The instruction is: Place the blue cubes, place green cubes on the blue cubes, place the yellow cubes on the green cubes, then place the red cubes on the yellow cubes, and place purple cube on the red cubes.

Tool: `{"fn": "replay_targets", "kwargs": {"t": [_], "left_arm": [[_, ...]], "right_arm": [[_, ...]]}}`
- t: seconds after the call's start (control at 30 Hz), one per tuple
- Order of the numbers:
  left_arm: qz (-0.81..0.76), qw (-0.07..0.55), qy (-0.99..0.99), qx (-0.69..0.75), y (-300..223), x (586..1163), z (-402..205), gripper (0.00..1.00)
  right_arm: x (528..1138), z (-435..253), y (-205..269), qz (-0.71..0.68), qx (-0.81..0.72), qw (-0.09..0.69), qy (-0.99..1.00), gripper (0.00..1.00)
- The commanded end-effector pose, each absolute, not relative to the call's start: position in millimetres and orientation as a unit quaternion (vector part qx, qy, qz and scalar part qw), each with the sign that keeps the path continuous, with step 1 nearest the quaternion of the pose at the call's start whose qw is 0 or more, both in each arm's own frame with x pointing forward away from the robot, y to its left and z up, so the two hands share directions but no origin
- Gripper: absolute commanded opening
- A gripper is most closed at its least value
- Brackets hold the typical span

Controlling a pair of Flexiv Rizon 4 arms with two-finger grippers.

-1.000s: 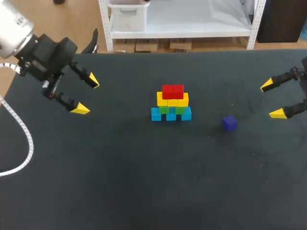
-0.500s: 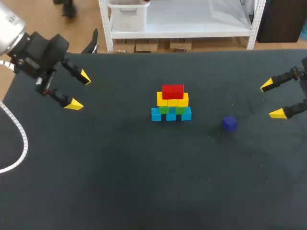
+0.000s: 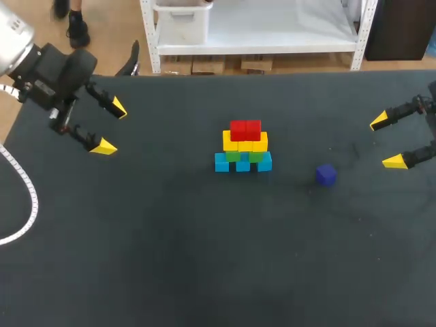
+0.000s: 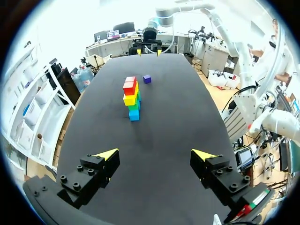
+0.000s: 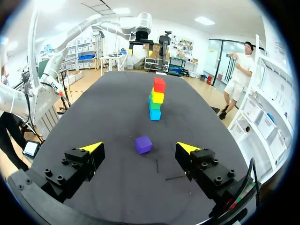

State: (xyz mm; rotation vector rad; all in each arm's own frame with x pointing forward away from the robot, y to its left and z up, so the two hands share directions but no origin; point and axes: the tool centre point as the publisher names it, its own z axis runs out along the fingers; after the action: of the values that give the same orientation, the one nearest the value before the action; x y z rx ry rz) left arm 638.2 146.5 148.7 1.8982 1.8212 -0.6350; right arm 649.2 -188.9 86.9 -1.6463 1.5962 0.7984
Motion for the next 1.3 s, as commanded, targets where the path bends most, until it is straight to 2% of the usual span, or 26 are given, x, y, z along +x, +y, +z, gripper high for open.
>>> {"fn": "replay_targets", "kwargs": {"t": [0.03,0.3,0.63,1.3], "left_arm": [[-0.229,0.215,0.657,0.685,146.4,639.0,149.0,1.0],[-0.229,0.215,0.657,0.685,146.4,639.0,149.0,1.0],[-0.229,0.215,0.657,0.685,146.4,639.0,149.0,1.0],[-0.229,0.215,0.657,0.685,146.4,639.0,149.0,1.0]], "right_arm": [[649.4,86.7,-188.8,0.308,-0.635,0.35,0.616,1.0],[649.4,84.2,-186.1,0.313,-0.645,0.348,0.604,1.0],[648.0,77.8,-173.3,0.309,-0.707,0.311,0.555,1.0],[636.8,85.4,-192.9,0.331,-0.756,0.304,0.476,1.0]]}}
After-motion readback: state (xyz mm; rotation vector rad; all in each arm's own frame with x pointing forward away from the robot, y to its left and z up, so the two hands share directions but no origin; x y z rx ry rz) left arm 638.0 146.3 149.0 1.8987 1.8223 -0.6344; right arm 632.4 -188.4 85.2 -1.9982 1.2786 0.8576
